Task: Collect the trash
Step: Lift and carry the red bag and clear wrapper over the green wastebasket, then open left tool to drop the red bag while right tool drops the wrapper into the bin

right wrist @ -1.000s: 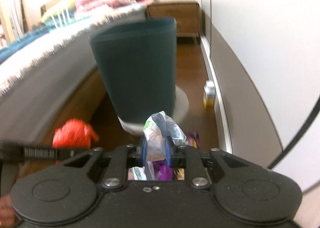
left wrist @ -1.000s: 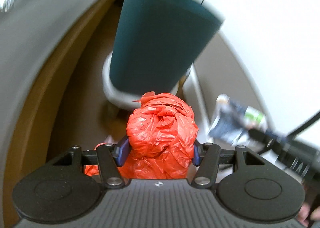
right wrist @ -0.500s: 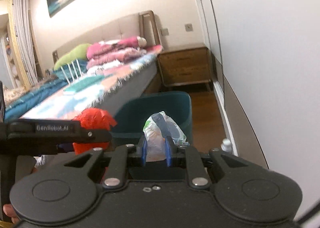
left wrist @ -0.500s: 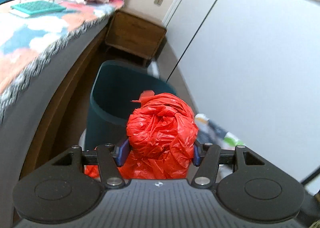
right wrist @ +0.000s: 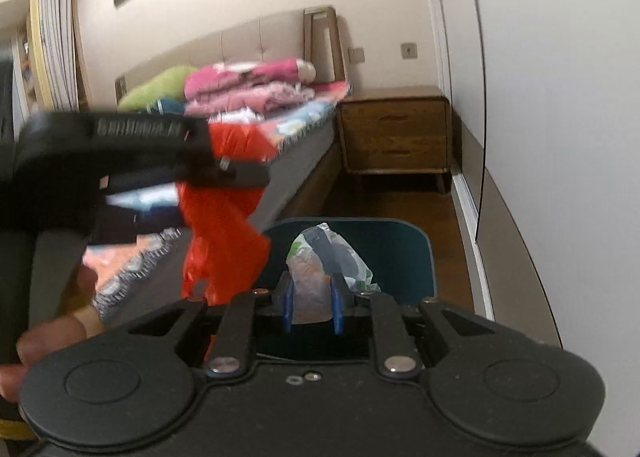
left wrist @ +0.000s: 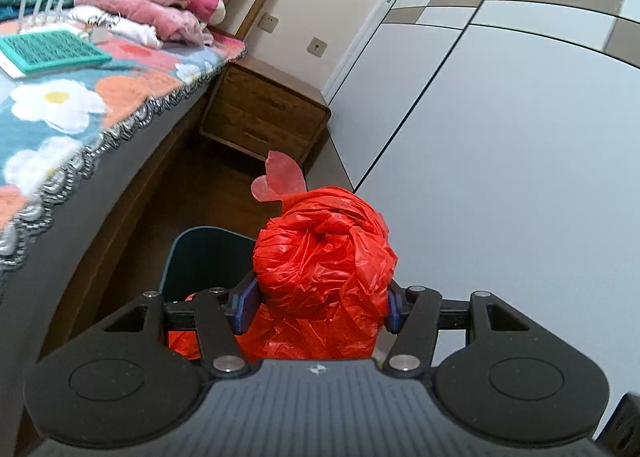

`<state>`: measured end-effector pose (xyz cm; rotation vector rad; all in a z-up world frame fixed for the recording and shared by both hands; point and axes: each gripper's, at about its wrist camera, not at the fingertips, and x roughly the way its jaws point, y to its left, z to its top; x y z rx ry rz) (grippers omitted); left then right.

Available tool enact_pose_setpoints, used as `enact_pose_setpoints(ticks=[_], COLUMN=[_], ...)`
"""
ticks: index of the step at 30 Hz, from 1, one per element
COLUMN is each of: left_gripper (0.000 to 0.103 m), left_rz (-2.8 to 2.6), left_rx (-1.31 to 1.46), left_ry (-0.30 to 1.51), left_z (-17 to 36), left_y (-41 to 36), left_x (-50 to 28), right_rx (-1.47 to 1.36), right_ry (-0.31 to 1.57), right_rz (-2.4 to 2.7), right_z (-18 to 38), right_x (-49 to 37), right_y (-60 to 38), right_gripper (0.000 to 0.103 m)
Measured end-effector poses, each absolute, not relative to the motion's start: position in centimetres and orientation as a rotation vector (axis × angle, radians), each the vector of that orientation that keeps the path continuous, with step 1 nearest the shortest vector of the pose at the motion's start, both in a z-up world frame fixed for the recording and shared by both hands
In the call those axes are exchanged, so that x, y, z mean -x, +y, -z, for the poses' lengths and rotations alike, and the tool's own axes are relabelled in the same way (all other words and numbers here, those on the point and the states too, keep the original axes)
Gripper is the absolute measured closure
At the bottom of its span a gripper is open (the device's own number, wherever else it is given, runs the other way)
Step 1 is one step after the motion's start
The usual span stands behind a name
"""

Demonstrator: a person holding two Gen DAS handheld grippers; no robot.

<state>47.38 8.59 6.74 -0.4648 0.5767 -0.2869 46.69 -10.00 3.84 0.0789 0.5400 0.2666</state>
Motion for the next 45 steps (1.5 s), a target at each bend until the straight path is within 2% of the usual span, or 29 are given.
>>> enact_pose_setpoints(ticks=[14, 18, 21, 24, 26, 28, 31, 36, 45], left_gripper=[0.045, 0.044, 0.044, 0.043, 0.042, 0.035, 0.029, 0.028, 0.028], left_rz=[0.236, 0.241, 0.263, 0.242, 0.247, 0.244, 0.255, 0.246, 0.223], left_rx=[0.333, 0.253, 0.204, 0.163, 0.151, 0.145, 0.142, 0.132, 0.114], left_ry=[0.83, 0.874, 0.91, 0.921, 0.929, 0.929, 0.912, 0.882, 0.784], left_z=[1.4, 2.3, 2.7, 3.1, 3.3, 3.2, 2.6, 1.1, -3.0], left_y=[5.7, 4.4, 3.5, 2.9, 2.7, 2.5, 2.4, 2.4, 3.1], left_x=[-54.8, -55.3, -55.6, -55.6, -55.4, -55.0, -54.6, -53.0, -48.0], right_rx=[0.055, 0.066, 0.062, 0.061, 0.059, 0.065, 0.061, 0.059, 0.035], right_ry=[0.738, 0.766, 0.783, 0.79, 0.786, 0.776, 0.764, 0.729, 0.651], right_rz=[-0.189, -0.186, -0.184, -0.173, -0.17, -0.165, -0.172, -0.186, -0.224], right_z=[1.7, 2.2, 2.3, 2.0, 1.8, 1.5, 0.9, -0.9, -4.4], right_x=[-51.7, -52.1, -52.2, -52.4, -52.1, -51.9, -51.1, -49.8, -45.1], right_y=[-7.6, -7.5, -7.5, -7.7, -8.0, -8.2, -8.5, -9.1, -11.4], right_gripper=[0.084, 0.076, 0.075, 0.067, 0.059, 0.05, 0.045, 0.039, 0.034])
